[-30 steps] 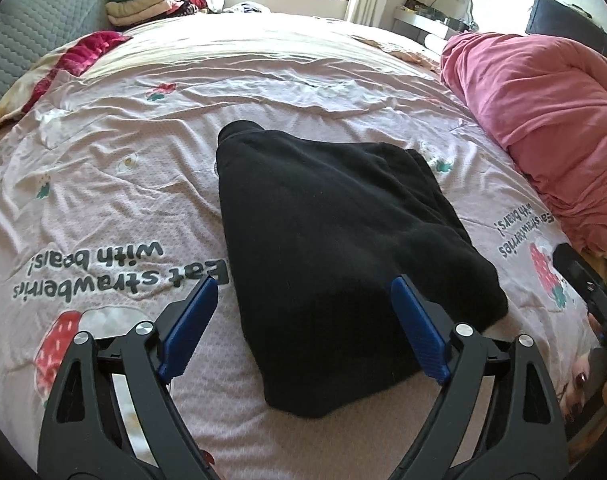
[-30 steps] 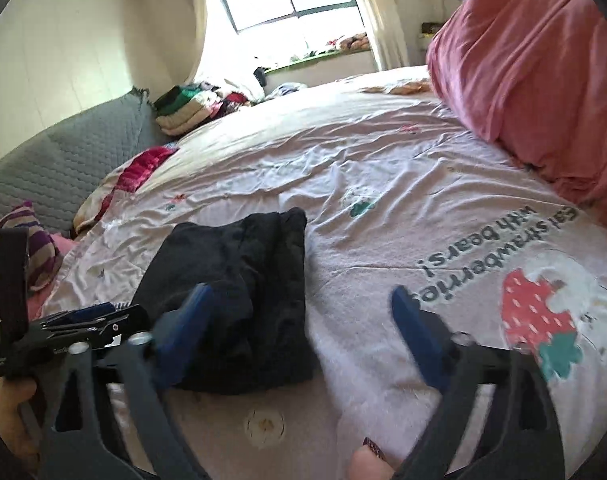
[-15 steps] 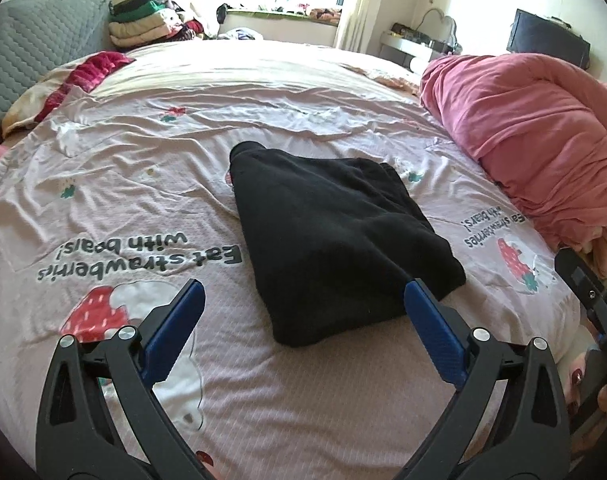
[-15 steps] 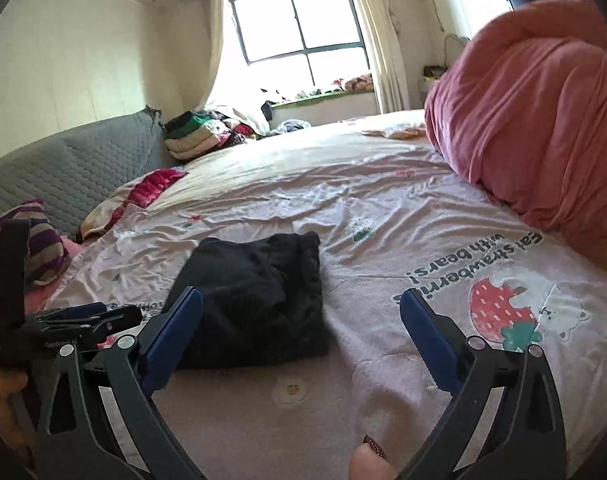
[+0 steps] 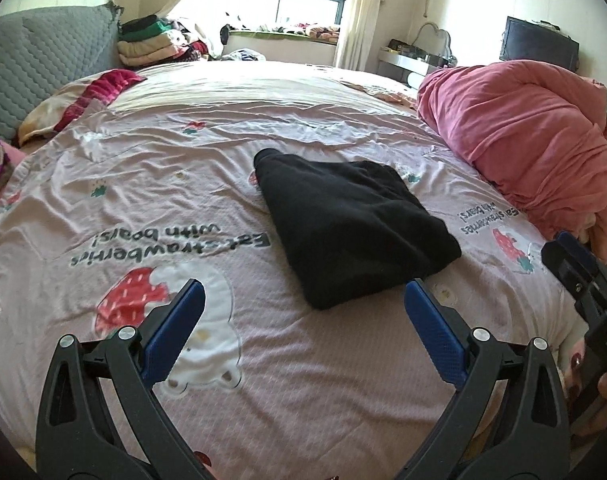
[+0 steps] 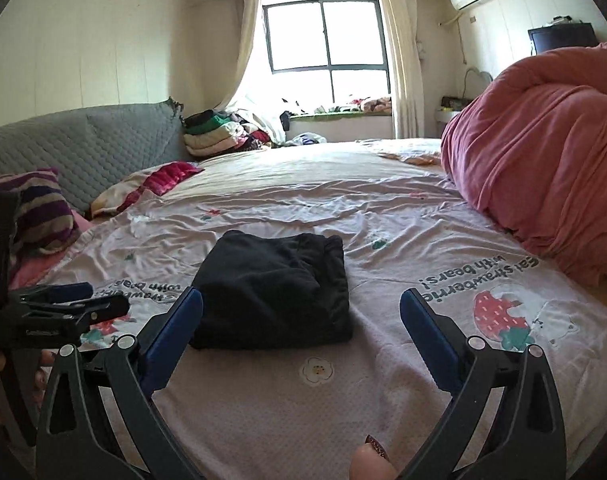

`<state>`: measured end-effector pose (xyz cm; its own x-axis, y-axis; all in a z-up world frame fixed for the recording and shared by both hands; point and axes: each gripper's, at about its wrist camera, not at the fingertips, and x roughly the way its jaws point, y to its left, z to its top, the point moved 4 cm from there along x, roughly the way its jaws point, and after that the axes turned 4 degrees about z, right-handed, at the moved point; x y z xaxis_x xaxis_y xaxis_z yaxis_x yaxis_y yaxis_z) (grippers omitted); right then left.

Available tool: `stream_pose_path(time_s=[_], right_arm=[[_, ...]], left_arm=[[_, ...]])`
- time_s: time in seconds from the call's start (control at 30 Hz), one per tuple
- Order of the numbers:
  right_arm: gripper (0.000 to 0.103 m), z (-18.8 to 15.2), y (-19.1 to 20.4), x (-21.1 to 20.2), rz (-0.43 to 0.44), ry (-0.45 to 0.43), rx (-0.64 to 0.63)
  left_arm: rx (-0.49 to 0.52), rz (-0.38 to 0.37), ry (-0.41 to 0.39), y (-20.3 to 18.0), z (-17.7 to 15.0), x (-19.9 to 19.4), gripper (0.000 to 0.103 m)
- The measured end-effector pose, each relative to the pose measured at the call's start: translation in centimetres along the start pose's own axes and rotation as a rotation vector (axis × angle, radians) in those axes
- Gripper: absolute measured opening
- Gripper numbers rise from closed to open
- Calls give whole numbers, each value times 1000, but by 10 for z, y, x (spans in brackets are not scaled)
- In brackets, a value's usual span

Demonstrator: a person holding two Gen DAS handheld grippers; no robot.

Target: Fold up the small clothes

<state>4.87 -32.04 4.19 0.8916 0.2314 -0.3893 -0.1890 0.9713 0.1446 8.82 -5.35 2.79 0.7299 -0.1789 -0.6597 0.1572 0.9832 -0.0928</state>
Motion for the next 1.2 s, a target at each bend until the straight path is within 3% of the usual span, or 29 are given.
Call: stream_pose_path(time_s=[0.27,0.6,1.2], right_arm=[[98,-21,1,-4,-19,-10,24],[98,-63,8,22,-26,109,38],[98,-73,12,32,-35,148,30]], left_arm=[[-32,-14,10,12,-34,2,94],[-50,8,58,25,-53,24,94],[-55,12,90,27,-61,32,94]])
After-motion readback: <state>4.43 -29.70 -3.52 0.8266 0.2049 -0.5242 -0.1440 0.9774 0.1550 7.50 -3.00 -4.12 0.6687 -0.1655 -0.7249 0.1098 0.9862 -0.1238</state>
